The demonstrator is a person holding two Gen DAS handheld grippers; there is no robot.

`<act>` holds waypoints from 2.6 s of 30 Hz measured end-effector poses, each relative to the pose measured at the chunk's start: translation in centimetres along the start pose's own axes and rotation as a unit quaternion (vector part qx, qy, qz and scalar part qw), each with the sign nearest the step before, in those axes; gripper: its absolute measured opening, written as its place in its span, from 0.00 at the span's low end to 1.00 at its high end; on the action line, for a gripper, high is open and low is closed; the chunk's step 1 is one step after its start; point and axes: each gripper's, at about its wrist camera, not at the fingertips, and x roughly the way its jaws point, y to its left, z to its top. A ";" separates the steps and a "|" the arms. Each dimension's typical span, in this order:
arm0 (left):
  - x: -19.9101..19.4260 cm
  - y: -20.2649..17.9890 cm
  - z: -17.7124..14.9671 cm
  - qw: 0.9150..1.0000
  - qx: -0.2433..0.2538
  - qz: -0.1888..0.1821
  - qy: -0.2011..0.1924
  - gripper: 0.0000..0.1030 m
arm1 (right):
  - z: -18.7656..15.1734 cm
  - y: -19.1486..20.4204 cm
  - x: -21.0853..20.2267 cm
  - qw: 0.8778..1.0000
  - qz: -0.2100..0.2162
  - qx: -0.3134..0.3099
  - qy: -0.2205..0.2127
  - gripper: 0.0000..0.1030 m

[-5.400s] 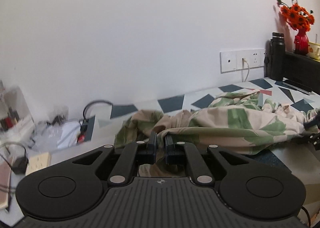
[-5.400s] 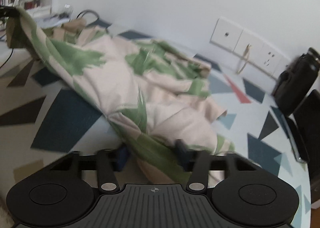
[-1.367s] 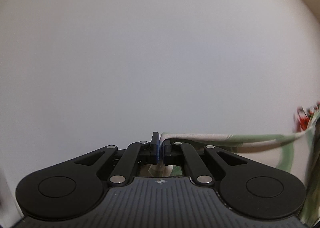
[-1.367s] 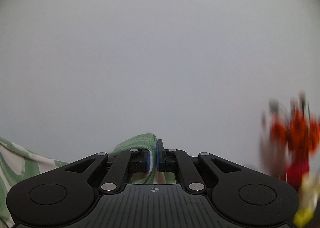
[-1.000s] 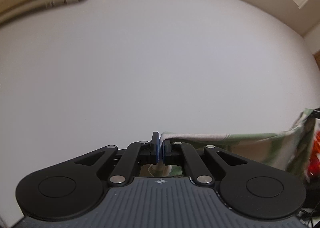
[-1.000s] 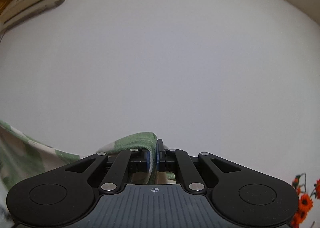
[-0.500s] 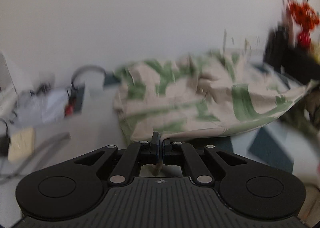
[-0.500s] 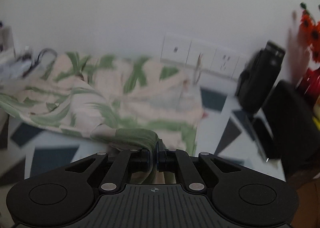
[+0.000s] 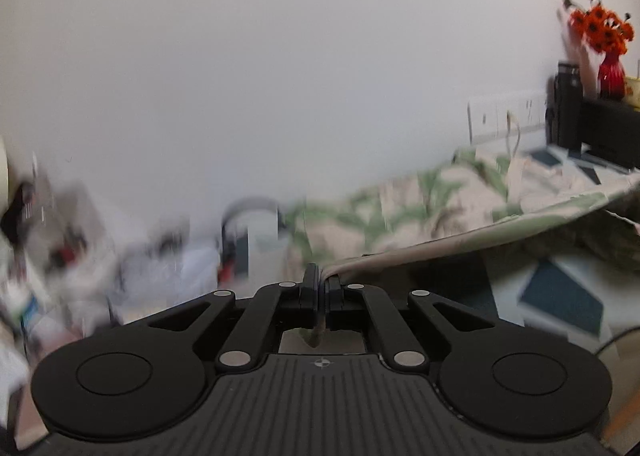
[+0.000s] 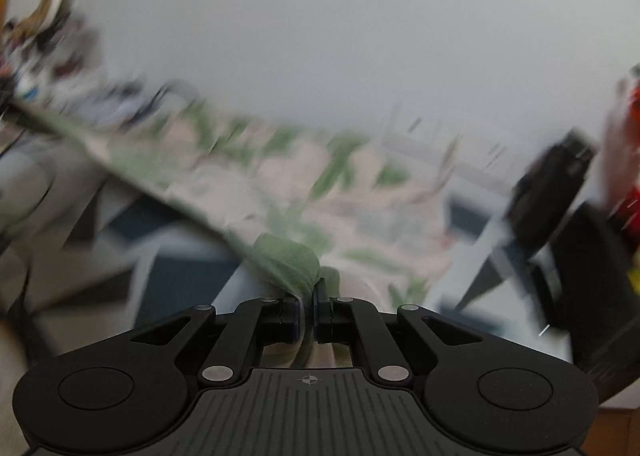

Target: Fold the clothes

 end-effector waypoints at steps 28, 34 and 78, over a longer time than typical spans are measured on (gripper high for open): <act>2.5 1.0 -2.1 0.992 -0.109 -0.055 0.030 0.74 | -5.6 -4.0 0.2 0.985 -0.032 0.167 0.001 0.54; 9.3 -3.0 -2.3 0.983 -0.124 -0.061 0.124 0.74 | -8.9 -5.5 3.0 0.975 -0.059 0.209 0.056 0.53; 16.1 -8.2 -2.0 0.979 -0.089 -0.039 0.179 1.00 | -11.0 -7.4 6.2 0.942 -0.017 0.333 0.018 0.12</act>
